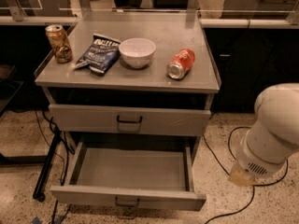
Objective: Close middle drawer
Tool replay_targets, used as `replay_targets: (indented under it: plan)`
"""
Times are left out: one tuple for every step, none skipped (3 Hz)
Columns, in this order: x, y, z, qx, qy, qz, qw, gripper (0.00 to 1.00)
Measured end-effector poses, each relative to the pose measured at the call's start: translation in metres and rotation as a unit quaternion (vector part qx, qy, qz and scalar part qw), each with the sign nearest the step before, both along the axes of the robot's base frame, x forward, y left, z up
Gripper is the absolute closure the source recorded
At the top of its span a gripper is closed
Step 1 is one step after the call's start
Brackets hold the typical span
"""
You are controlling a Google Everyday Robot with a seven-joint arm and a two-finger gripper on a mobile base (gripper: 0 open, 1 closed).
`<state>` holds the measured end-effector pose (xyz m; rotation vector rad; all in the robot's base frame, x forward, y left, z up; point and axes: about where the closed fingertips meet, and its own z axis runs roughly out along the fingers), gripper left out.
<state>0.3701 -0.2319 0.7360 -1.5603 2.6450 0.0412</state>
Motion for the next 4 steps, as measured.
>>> replay_targets:
  plan:
    - [-0.015, -0.001, -0.045, 0.008, 0.039, -0.024, 0.9989, 1.00]
    - [-0.019, -0.001, -0.057, 0.010, 0.051, -0.029, 0.9982, 1.00]
    - [-0.023, -0.002, -0.066, 0.017, 0.061, -0.032, 0.9975, 1.00]
    - [-0.043, 0.002, -0.118, 0.035, 0.095, -0.053, 0.9934, 1.00]
